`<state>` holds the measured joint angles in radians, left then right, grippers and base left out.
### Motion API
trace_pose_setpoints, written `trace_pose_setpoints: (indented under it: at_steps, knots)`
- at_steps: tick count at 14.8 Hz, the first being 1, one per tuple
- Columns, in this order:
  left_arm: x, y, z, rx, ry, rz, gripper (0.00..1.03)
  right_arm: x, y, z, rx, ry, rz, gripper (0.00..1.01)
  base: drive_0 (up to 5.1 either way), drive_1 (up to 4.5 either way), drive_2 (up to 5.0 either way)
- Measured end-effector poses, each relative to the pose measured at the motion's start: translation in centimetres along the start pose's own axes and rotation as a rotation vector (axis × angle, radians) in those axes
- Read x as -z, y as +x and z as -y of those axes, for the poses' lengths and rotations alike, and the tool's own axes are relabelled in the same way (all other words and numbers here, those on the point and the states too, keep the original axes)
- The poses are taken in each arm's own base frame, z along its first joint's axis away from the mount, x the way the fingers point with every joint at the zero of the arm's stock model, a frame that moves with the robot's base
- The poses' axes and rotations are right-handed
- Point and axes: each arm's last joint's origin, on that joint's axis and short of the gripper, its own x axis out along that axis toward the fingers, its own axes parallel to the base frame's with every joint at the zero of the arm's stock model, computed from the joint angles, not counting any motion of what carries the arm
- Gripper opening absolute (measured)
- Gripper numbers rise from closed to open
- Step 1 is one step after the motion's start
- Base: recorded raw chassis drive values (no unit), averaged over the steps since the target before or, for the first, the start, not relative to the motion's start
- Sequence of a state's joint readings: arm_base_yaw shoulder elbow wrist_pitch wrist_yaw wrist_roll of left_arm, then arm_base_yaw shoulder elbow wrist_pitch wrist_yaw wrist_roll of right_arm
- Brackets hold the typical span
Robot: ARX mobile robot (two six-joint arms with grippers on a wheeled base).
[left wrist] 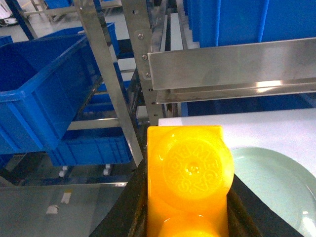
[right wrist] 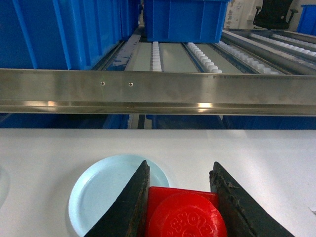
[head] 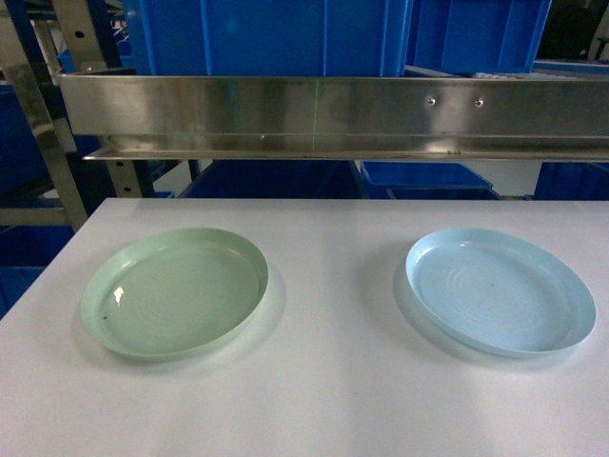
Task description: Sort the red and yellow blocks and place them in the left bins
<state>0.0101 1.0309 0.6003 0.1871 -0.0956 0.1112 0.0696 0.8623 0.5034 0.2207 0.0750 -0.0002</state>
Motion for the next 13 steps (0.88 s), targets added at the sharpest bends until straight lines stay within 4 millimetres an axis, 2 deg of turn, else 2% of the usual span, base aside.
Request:
trace_pose_setpoints:
  at_steps: [2, 8, 13]
  knots:
    - [0.02, 0.02, 0.0, 0.0, -0.001, -0.001, 0.29, 0.0, 0.0, 0.0, 0.0, 0.0, 0.0, 0.3, 0.0, 0.0, 0.0]
    - [0.02, 0.04, 0.04, 0.007, -0.002, -0.001, 0.29, 0.08, 0.01, 0.1, 0.007, 0.0, -0.003, 0.3, -4.6, 1.8, 3.5]
    - [0.02, 0.03, 0.01, 0.006, -0.002, -0.001, 0.28, 0.07, 0.01, 0.09, 0.005, 0.0, -0.002, 0.3, -5.0, 2.42, 2.4]
